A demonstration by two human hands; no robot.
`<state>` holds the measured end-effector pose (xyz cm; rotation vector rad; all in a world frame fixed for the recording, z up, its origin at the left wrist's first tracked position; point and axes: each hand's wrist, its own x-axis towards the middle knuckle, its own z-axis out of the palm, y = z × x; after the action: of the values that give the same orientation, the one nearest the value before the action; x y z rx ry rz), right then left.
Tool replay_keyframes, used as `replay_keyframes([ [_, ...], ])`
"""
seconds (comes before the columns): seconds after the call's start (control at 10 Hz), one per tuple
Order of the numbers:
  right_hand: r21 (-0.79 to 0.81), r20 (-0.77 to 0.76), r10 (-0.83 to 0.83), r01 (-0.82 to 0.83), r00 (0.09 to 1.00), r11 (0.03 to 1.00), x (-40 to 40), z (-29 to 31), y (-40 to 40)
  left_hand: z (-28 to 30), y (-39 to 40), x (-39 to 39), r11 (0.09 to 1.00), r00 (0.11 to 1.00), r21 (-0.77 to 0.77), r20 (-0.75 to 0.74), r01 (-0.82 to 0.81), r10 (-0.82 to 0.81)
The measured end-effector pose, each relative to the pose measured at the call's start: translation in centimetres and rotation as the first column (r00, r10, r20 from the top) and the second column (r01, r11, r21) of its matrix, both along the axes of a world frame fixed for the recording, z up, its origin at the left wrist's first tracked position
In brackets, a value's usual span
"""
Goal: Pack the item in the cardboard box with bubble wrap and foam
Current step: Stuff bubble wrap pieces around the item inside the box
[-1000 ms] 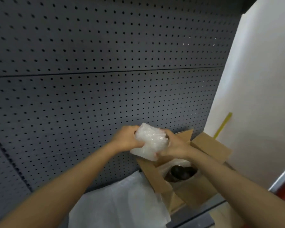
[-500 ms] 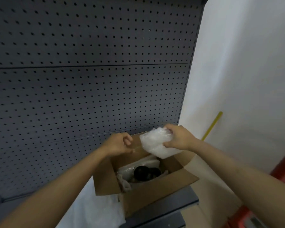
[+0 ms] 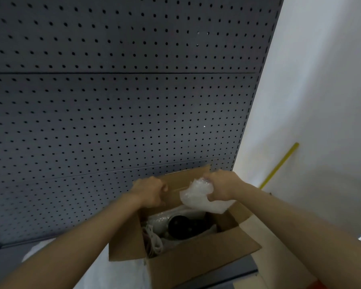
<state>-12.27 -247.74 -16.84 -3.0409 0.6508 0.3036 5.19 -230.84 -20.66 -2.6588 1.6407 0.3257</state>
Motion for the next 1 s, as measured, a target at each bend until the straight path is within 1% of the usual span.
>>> replay_keyframes([
  [0.1,-0.106,-0.196,-0.113,0.094,0.974,0.990,1.7,-3.0,0.0,-1.1,-0.8,0.1,0.999,1.000,0.036,0.023,0.001,-0.002],
  [0.2,-0.787,-0.616,-0.653,-0.353,0.440,0.505,3.3,-9.1,-0.3,-2.1,-1.4,0.3,0.996,0.997,0.094,0.083,-0.010,0.002],
  [0.3,-0.400,-0.616,-0.744,-0.710,-0.260,0.580,4.1,-12.0,1.2,-3.2,-1.7,0.6,0.987,0.997,0.150,0.041,-0.065,0.059],
  [0.4,-0.427,-0.726,-0.281,-0.092,0.628,0.900,3.7,-11.6,-2.9,-4.2,-1.9,0.0,0.970,0.990,0.207,-0.029,-0.131,0.140],
  [0.5,0.197,-0.261,0.093,-0.041,0.961,0.980,4.6,-9.0,-3.7,-4.8,-2.1,-0.8,0.963,0.984,0.219,-0.037,-0.160,0.172],
  [0.6,0.174,-0.188,0.282,-0.251,0.941,0.952,4.8,-8.6,-5.2,-5.3,-2.3,-1.6,0.960,0.979,0.215,-0.055,-0.179,0.195],
  [0.7,0.100,-0.231,0.301,-0.285,0.925,0.953,6.0,-9.9,-5.1,-6.3,-2.3,-2.3,0.957,0.975,0.225,-0.077,-0.185,0.207],
  [0.8,0.035,-0.199,0.280,-0.278,0.939,0.960,6.4,-10.8,-5.3,-7.6,-2.8,-2.9,0.957,0.974,0.229,-0.098,-0.177,0.204],
  [1.0,0.048,-0.174,0.215,-0.210,0.961,0.977,6.9,-12.5,-5.3,-10.4,-5.4,-4.1,0.966,0.973,0.216,-0.149,-0.143,0.178],
])
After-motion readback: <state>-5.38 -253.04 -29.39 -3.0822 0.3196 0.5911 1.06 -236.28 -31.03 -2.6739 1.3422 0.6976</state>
